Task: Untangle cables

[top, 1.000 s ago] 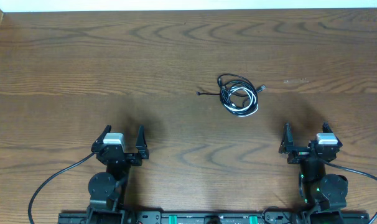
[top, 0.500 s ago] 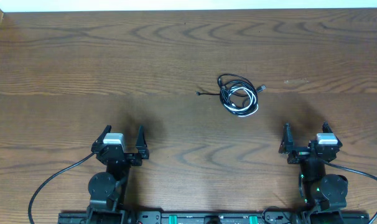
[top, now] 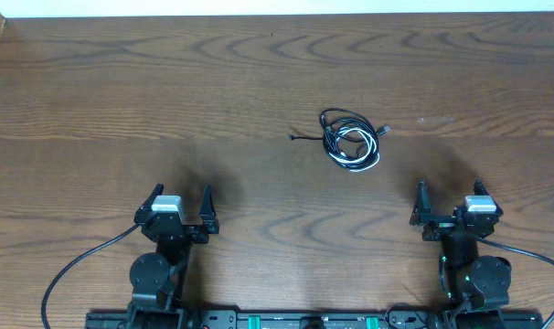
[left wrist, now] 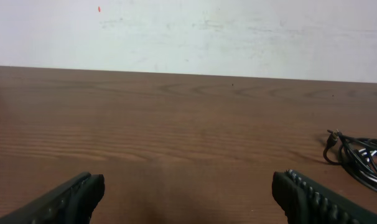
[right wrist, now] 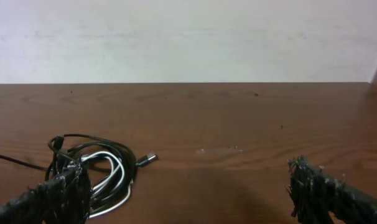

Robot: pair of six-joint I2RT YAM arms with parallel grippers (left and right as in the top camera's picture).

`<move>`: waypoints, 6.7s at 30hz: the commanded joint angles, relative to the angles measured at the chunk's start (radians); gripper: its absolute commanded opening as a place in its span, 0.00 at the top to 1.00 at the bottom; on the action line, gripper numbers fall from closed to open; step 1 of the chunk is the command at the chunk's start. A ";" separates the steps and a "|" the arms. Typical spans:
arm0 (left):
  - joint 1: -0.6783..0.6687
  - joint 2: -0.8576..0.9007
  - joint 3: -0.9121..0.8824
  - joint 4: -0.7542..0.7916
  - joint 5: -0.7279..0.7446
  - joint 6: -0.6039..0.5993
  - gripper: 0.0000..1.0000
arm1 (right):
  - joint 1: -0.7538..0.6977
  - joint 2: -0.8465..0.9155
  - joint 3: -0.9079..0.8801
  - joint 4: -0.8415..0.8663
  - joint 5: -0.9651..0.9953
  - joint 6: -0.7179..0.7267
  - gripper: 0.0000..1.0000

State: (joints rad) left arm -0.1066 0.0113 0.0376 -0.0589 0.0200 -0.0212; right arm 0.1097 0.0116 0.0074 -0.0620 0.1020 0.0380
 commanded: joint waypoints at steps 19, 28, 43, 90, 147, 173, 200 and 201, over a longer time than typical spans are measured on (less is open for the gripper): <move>-0.004 0.001 -0.034 -0.011 -0.006 0.018 0.08 | -0.002 -0.003 -0.002 -0.001 0.011 0.010 0.01; -0.004 0.001 -0.034 -0.011 -0.006 0.018 0.08 | -0.002 -0.003 -0.002 -0.002 0.011 0.010 0.01; -0.004 0.001 -0.034 -0.011 -0.006 0.018 0.08 | -0.002 -0.003 -0.002 -0.001 0.011 0.010 0.01; -0.004 0.001 -0.034 -0.010 -0.006 0.018 0.08 | -0.002 -0.003 -0.002 -0.001 0.011 0.010 0.01; -0.004 0.001 -0.023 0.335 0.096 -0.124 0.08 | -0.002 -0.003 -0.002 -0.002 0.011 0.010 0.01; -0.004 0.465 0.405 0.124 0.261 -0.175 0.08 | -0.002 -0.003 -0.002 -0.001 0.011 0.010 0.01; -0.004 0.824 0.830 -0.303 0.714 -0.176 0.08 | -0.002 -0.003 -0.002 -0.001 0.011 0.010 0.01; -0.004 0.825 0.830 -0.303 0.714 -0.176 0.08 | -0.002 -0.003 -0.002 -0.001 0.011 0.010 0.01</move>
State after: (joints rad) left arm -0.1078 0.8307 0.8505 -0.3603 0.6765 -0.1879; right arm 0.1097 0.0120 0.0074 -0.0620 0.1055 0.0383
